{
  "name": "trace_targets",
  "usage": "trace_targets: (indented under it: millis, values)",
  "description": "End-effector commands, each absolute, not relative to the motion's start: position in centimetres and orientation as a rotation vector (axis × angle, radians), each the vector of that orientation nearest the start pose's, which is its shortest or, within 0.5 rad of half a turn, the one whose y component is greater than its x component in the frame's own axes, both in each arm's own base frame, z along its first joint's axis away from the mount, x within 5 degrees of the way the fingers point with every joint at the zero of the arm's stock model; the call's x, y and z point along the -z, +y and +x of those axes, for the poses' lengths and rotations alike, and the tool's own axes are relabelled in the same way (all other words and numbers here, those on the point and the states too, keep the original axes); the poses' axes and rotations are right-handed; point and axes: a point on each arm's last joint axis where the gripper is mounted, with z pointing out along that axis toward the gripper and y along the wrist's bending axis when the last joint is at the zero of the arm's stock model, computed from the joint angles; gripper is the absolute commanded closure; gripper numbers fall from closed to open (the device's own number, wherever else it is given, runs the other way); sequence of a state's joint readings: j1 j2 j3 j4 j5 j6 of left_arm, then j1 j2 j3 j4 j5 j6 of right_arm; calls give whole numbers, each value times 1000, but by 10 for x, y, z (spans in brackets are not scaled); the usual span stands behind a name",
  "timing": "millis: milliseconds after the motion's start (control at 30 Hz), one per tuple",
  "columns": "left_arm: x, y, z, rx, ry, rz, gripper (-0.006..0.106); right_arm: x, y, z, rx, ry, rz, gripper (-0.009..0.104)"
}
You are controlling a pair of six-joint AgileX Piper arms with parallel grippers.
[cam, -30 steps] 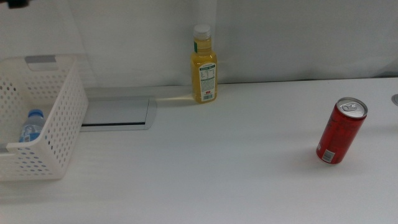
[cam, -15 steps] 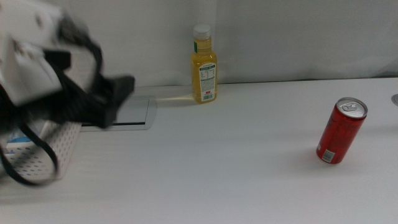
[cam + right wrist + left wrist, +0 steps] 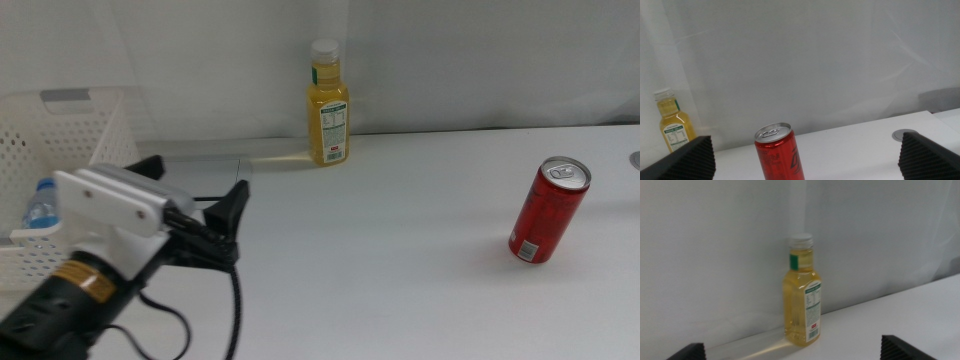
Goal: Use arms to grab the bottles and put them into the dustbin to the left of the table.
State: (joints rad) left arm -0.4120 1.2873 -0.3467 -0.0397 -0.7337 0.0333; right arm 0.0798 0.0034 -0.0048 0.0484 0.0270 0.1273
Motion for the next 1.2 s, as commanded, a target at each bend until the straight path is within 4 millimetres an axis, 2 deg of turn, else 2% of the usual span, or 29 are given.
trace_targets:
  millis: [0,133,167,267,533,700,800,1167]
  values:
    - [-210,-97,221,354,1609,293,10,-201,4,56,-187,1515,66,-8]
    - [-184,-106,240,379,1630,270,10,-201,4,56,-187,1515,66,-8]
    - [-172,-112,252,389,1650,270,10,-201,4,56,-187,1515,66,-8]
    - [-161,-121,272,398,1670,260,10,-201,4,56,-187,1515,66,-8]
    - [-146,-155,332,438,1727,336,10,-200,4,56,-187,1517,66,-8]
    - [-140,-170,366,433,1721,336,10,-200,4,56,-187,1517,66,-8]
    - [-128,-179,387,456,1727,307,10,-200,4,56,-187,1517,66,-8]
    - [-99,-199,435,458,1760,292,10,-200,4,56,-187,1517,66,-8]
